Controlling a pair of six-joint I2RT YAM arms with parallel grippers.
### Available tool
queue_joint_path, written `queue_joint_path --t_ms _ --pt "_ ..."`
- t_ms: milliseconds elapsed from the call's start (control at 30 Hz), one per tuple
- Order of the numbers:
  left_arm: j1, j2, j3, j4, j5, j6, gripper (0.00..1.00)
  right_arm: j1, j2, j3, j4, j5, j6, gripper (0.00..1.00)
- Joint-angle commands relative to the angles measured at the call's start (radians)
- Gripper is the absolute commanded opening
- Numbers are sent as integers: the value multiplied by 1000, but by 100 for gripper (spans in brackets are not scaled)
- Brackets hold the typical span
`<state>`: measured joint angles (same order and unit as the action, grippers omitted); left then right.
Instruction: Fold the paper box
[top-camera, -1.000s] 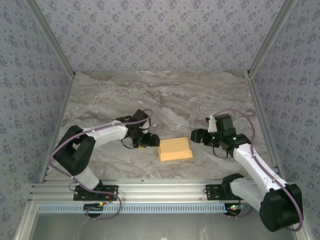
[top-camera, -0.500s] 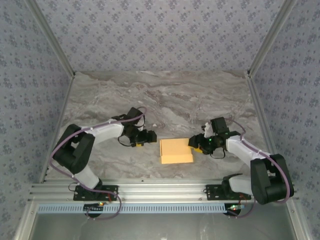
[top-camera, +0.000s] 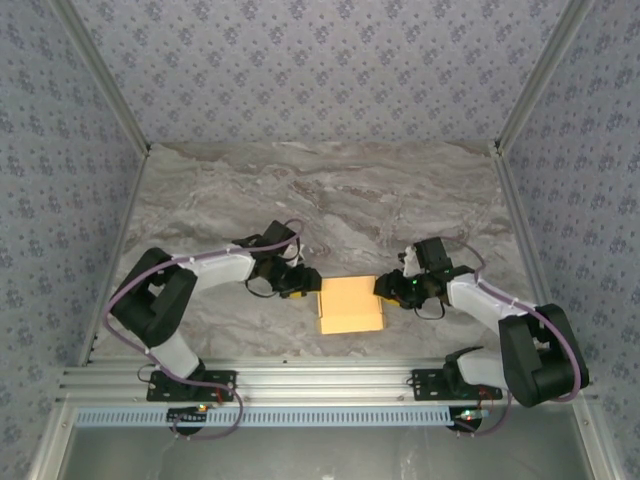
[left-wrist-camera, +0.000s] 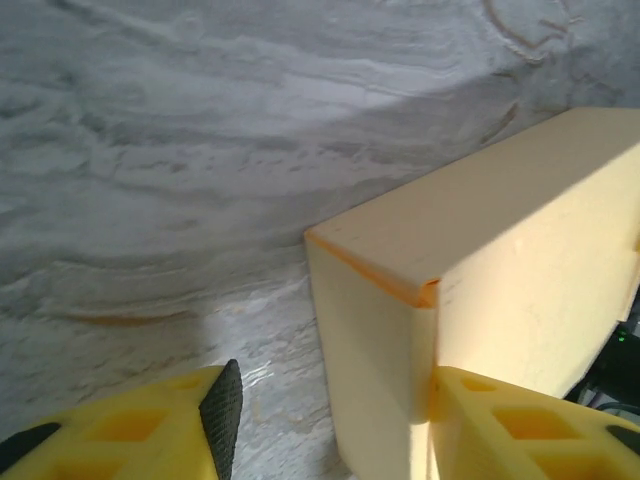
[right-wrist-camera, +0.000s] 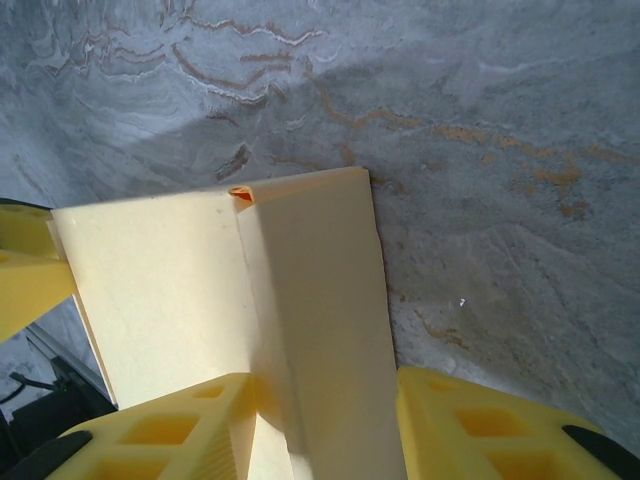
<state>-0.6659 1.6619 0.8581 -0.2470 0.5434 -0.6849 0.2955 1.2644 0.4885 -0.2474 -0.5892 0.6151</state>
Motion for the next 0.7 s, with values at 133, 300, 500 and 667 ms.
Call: queue_joint_path --t_ms 133,300,500,667 --pt "-3 9 -58 132 80 18 51 3 3 -30 64 -6 74 42" --pt "15 58 -80 156 96 43 35 -11 -5 -30 86 -53 94 47" --pt "70 85 -136 227 123 29 34 -106 -58 -37 96 -208 34 75" --pt "75 88 -136 221 124 33 34 -106 -38 -35 62 -266 -13 81"
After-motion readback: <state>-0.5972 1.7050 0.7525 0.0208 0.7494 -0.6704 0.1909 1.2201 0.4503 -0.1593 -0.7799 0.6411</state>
